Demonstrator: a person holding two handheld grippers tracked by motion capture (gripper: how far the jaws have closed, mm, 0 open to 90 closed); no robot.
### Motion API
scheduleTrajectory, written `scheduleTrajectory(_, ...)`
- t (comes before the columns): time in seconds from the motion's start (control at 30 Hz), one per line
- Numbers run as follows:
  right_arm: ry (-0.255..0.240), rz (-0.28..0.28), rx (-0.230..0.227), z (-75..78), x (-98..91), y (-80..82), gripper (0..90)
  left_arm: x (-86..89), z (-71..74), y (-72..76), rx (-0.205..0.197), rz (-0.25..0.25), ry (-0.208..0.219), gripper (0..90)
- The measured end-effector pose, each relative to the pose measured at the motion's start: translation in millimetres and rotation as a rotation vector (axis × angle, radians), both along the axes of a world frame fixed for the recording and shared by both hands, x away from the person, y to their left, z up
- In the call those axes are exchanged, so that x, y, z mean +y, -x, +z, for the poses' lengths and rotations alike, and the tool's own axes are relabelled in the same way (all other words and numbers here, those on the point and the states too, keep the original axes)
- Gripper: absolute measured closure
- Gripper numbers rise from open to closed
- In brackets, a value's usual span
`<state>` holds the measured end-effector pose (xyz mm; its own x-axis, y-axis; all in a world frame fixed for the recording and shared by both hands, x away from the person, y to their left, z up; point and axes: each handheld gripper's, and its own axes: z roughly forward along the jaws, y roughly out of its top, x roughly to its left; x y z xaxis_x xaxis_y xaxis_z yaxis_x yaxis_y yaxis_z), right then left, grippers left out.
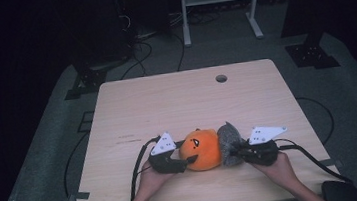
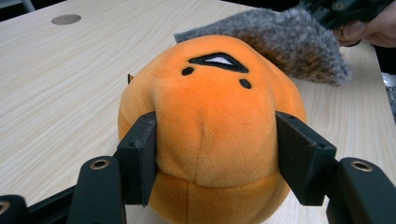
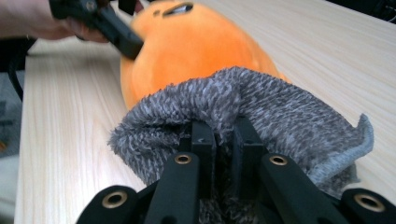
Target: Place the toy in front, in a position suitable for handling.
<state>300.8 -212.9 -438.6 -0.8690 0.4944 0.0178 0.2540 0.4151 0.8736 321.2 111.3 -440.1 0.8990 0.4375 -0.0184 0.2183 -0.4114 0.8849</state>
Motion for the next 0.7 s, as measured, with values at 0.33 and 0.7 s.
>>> scheduleTrajectory(0.33,-0.041,0.025,-0.022,6.2,15.2,-1.1,81.3,2.0,-0.6,-1.3,0.010,0.005,0.006,37.4)
scheduleTrajectory(0.7,-0.054,0.016,-0.004,-0.8,11.2,10.2,81.3,-1.6,0.4,-1.6,-0.014,-0.011,-0.007,37.9)
